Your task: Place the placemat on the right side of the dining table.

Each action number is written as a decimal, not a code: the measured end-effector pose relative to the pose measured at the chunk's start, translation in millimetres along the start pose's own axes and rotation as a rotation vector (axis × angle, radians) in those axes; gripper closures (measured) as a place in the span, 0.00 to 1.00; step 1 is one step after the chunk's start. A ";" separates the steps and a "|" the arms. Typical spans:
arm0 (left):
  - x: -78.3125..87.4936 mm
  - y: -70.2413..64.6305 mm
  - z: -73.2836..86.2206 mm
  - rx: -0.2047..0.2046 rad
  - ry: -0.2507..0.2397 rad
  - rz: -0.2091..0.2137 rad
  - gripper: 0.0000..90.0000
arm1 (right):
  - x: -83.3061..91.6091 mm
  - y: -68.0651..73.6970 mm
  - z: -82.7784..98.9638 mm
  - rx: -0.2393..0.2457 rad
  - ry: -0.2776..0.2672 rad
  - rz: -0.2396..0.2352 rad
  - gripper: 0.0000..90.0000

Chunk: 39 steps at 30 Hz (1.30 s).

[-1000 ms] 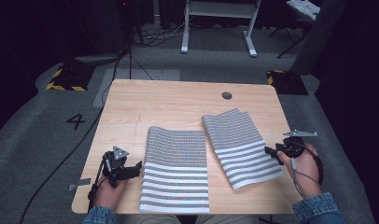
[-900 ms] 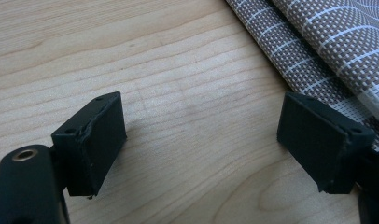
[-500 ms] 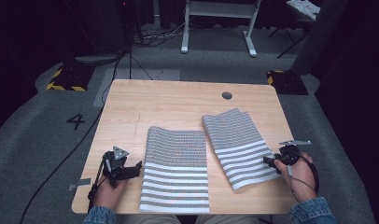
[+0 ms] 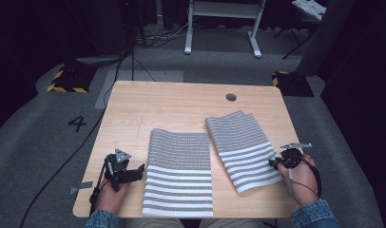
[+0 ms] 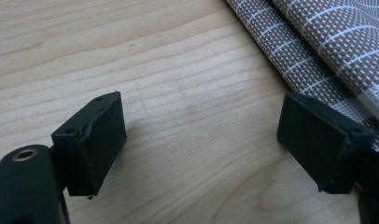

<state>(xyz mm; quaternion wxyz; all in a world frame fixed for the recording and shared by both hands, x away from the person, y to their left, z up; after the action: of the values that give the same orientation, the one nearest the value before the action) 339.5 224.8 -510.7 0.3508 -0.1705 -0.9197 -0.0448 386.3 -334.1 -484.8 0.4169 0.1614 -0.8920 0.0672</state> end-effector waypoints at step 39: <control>0.1 0.1 0.0 -0.001 0.001 0.000 0.17 | 95.1 207.7 -71.3 0.374 -0.261 -0.510 0.61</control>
<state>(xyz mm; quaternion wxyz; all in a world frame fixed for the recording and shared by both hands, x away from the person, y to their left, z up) 339.5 224.9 -510.6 0.3513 -0.1707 -0.9195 -0.0453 309.3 -143.0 -363.1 0.2660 0.4603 -0.8409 0.1016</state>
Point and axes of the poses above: each handheld gripper's, and its own axes: x roughly backward along the jaws, z roughly out of its underside, y roughly to its left, the point moved 1 cm from there along -x, roughly forward along the jaws, and after that the axes turned 5 degrees about -y, right-handed, at the moved point
